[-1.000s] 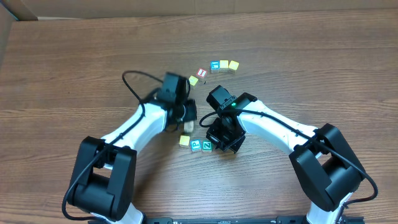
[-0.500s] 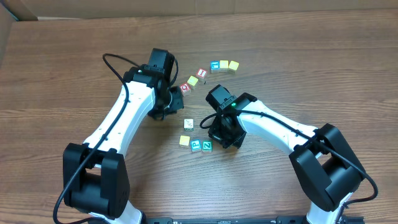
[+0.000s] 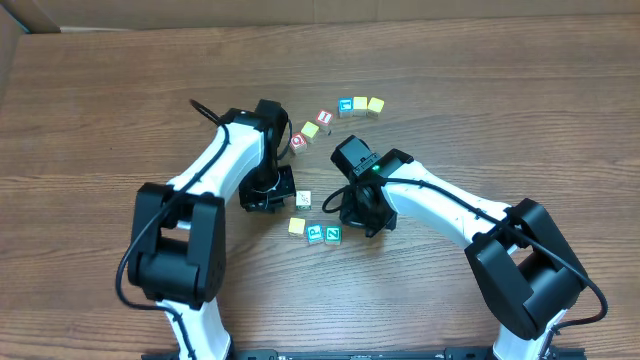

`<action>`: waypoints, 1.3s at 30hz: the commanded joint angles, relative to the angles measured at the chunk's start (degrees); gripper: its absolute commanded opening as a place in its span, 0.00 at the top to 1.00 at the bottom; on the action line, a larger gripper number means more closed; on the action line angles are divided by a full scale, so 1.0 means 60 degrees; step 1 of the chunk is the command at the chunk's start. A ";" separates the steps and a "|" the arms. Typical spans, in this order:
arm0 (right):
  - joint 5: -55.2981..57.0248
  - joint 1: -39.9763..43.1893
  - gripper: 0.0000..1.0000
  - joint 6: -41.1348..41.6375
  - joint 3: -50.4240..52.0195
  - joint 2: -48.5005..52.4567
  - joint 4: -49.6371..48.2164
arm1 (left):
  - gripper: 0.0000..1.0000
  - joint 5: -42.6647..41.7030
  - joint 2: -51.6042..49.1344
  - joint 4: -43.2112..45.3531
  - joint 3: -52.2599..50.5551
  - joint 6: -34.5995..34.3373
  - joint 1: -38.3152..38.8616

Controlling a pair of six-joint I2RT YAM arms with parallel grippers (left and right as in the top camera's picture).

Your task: Flip 4 blocks

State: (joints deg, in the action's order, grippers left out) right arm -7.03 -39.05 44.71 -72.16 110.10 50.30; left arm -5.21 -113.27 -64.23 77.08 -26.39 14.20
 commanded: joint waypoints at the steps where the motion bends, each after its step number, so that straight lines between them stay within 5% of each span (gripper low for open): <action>1: 0.0044 -0.0036 0.84 -0.0270 -0.0033 -0.0113 0.0055 | 0.96 -0.0441 -0.0408 -0.0084 0.0109 0.0193 -0.0026; 5: -0.0353 -0.0036 0.83 -0.0248 -0.0033 -0.0113 0.0062 | 0.96 -0.1300 -0.0601 -0.0109 0.0109 0.0736 -0.0007; 28: -0.0408 -0.0036 0.83 -0.0335 -0.0033 -0.0117 0.0069 | 0.96 -0.1089 -0.0597 -0.1137 0.0113 0.1840 -0.0481; 34: -0.0495 0.0135 0.67 -0.1767 -0.0474 -0.0117 -0.0197 | 0.96 -0.1100 -0.0597 -0.0200 0.0135 0.1315 -0.0667; 39: -0.0470 0.0470 0.54 -0.2284 -0.2809 -0.0117 0.1577 | 0.96 -0.1151 -0.0557 -0.0146 0.1013 0.0841 -0.1621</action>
State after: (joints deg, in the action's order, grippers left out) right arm -10.04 -37.74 34.61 -79.55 110.32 57.21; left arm -12.25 -116.07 -64.88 78.59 -18.33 9.02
